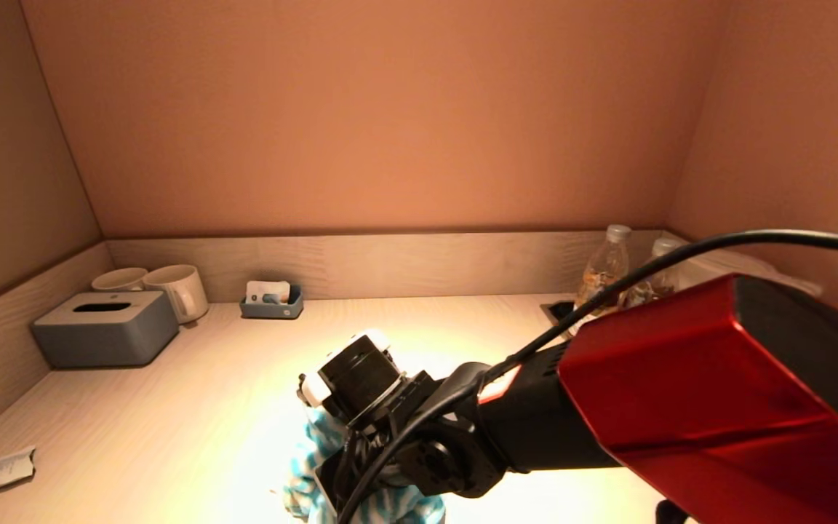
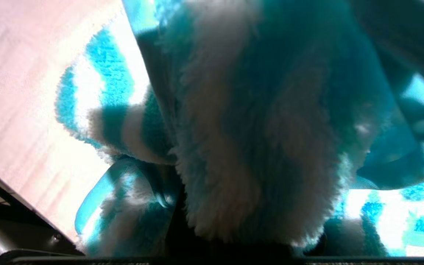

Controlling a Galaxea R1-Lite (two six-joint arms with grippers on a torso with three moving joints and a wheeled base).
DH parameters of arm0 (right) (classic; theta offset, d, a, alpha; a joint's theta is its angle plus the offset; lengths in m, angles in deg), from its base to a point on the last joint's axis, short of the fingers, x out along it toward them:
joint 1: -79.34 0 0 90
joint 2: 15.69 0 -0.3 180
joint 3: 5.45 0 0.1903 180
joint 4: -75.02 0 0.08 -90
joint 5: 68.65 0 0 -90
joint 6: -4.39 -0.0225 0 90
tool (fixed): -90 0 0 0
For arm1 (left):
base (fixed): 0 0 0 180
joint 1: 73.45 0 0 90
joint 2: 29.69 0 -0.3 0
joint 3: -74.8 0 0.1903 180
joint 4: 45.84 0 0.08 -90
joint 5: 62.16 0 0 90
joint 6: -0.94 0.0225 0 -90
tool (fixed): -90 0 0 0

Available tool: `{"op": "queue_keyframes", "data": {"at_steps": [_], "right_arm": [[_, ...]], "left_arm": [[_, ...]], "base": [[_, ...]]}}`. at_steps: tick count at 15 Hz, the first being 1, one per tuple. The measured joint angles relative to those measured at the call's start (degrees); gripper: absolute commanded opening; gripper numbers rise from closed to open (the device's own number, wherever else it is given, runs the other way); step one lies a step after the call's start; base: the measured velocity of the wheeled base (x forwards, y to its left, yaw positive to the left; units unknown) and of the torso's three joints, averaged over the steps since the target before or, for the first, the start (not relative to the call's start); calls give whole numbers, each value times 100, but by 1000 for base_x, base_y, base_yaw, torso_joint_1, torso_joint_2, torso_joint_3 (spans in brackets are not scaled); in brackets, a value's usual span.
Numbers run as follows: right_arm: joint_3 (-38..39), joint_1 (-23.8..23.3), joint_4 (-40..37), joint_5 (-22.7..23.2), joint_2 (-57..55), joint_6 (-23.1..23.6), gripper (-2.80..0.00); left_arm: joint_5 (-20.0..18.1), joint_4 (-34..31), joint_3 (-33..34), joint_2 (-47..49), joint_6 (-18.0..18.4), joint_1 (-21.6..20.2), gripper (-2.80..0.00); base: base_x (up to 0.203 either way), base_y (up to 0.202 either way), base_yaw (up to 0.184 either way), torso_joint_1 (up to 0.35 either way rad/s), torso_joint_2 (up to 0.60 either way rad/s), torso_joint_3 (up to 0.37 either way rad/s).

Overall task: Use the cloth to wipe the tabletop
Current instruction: Sweep the stains on the table

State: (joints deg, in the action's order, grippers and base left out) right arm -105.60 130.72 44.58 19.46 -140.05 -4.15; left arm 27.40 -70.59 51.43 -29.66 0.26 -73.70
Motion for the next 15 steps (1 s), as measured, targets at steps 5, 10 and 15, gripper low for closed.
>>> {"op": "queue_keyframes", "data": {"at_steps": [5,10,15], "right_arm": [[-320,-641,18,-368,-180,-85,-280],[16,-1245,-30,-592,189,-105,-280],[1036,-988,-19,-588,1045,-112,-280]], "left_arm": [[2,-2,0,0,5,0,-280],[-6,-2,0,0,0,4,-280],[0,0,0,0,2,2,-280]], "base": [[0,0,0,0,0,0],[0,0,0,0,0,0],[0,0,0,0,0,0]]}}
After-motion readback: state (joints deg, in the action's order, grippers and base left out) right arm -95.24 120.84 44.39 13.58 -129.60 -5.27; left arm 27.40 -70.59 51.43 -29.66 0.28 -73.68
